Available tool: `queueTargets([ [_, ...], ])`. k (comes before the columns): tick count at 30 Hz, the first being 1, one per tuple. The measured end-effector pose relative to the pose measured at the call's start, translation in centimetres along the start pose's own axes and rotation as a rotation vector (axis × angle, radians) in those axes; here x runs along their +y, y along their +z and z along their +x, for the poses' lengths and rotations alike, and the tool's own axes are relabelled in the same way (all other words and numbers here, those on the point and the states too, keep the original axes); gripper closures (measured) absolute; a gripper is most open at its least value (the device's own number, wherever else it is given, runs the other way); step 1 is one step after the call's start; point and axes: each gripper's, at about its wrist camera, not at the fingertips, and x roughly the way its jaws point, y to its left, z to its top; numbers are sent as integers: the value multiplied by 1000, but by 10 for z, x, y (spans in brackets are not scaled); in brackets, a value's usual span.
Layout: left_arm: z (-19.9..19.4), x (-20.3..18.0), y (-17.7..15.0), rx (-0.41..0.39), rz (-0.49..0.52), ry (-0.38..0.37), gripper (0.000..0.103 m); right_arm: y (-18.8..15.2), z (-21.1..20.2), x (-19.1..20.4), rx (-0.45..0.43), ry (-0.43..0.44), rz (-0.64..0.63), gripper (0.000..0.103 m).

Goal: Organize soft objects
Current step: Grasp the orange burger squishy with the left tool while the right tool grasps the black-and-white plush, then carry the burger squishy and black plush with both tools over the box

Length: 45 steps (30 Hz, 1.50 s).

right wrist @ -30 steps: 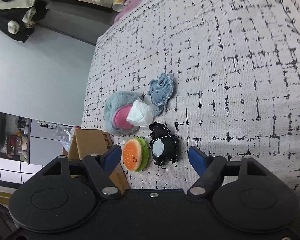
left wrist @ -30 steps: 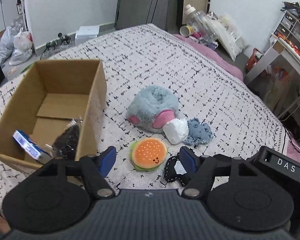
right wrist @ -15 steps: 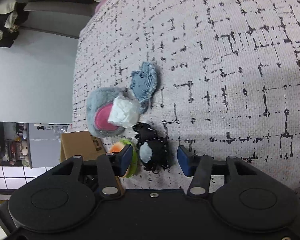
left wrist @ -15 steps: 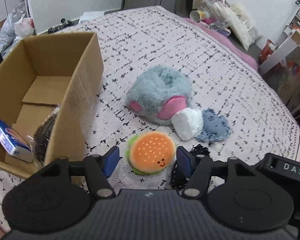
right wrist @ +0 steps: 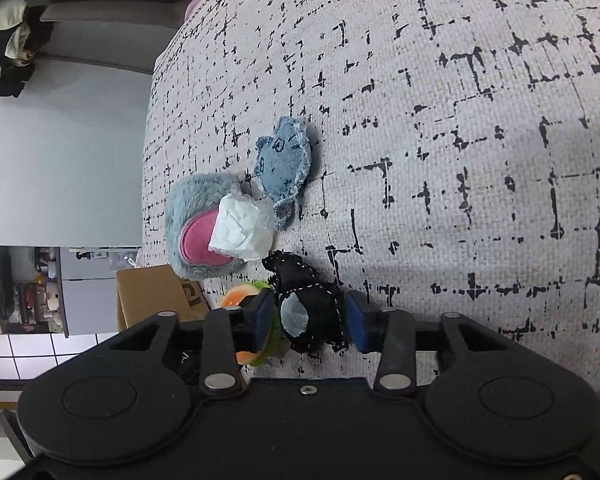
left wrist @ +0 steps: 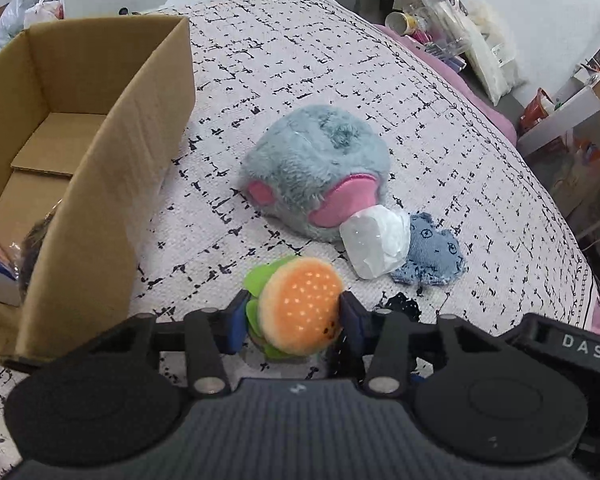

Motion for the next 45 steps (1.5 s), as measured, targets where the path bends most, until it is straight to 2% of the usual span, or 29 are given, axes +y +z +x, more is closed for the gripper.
queueTargets([
  [5, -5, 5, 1, 8, -33, -31, 71, -2, -1, 5, -17, -1, -28, 87],
  [8, -13, 8, 0, -3, -40, -31, 72, -6, -8, 9, -44, 28, -50, 92],
  [17, -42, 10, -1, -42, -32, -62, 73, -22, -43, 23, -160, 44, -116, 94],
  [31, -108, 23, 4, -126, -16, -80, 72, -39, -110, 39, -315, 109, -106, 95],
  [45, -164, 37, 5, -203, -12, -102, 72, -72, -143, 74, -386, 152, -201, 95],
])
